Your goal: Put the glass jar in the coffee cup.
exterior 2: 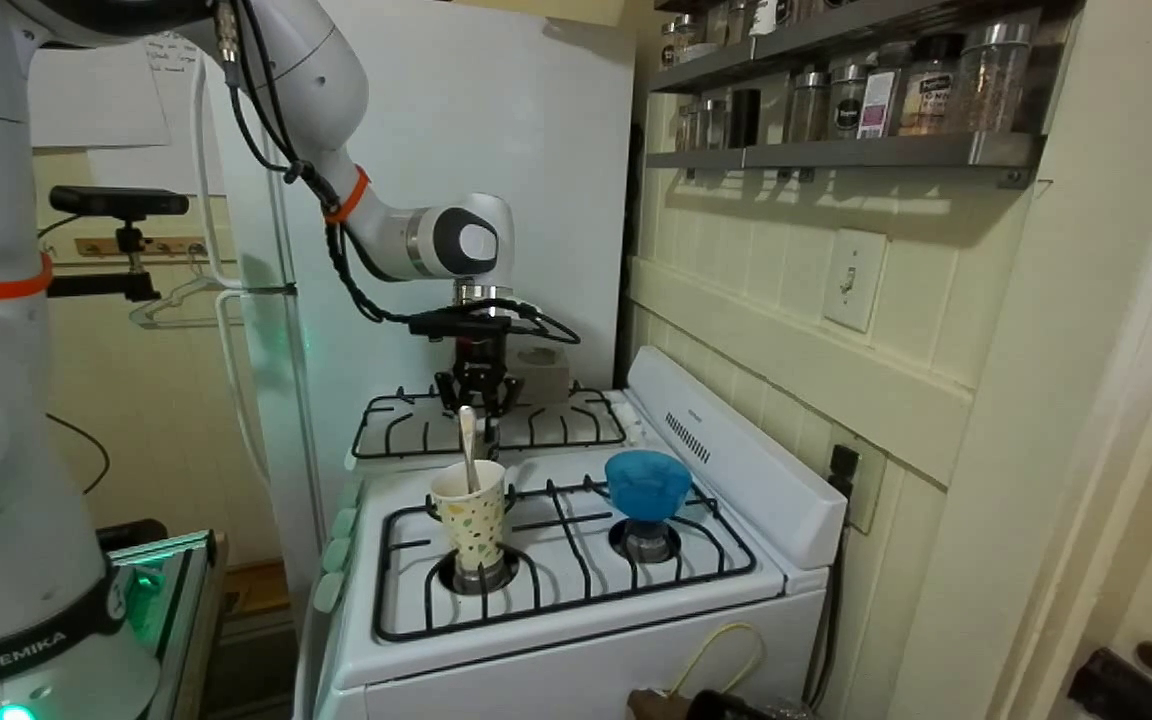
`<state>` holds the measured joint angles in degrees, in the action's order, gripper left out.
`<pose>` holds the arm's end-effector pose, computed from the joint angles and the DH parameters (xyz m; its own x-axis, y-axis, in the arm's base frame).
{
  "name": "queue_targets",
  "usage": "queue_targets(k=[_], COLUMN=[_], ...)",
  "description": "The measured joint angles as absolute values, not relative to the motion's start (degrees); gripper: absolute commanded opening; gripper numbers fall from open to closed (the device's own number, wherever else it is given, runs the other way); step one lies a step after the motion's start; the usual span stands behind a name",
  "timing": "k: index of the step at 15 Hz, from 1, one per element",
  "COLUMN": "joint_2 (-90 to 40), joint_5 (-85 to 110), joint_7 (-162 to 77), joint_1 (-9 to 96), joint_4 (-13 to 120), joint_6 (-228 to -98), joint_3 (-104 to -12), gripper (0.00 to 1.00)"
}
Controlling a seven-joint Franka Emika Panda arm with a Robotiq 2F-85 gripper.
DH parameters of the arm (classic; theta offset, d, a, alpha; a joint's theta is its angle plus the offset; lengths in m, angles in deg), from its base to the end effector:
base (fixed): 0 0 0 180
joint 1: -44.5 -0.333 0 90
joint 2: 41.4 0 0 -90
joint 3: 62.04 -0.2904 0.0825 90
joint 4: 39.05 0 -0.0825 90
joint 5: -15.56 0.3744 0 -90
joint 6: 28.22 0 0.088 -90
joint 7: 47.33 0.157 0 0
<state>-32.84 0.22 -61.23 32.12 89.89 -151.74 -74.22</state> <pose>0.4523 0.1855 0.2169 0.6449 0.7128 -0.2756 0.7550 -0.6501 0.0853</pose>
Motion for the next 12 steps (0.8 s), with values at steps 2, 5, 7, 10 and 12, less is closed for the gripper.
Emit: queue_targets(k=[2, 5, 7, 10, 12], joint_2=[-32.8, -32.7, -32.7, -32.9, -33.2], joint_5=[0.2, 0.1, 0.1, 0.1, 0.1], joint_7=[-61.2, -61.3, -61.3, -61.3, -61.3], joint_1=[32.1, 32.0, 31.9, 31.7, 31.6], joint_4=[89.8, 89.9, 89.9, 89.9, 89.9], joint_6=[-151.7, -151.7, -151.7, -151.7, -151.7], joint_3=[-74.3, -74.3, -74.4, -74.7, -75.0], gripper=[0.0, 0.26, 0.33, 0.56, 0.71])
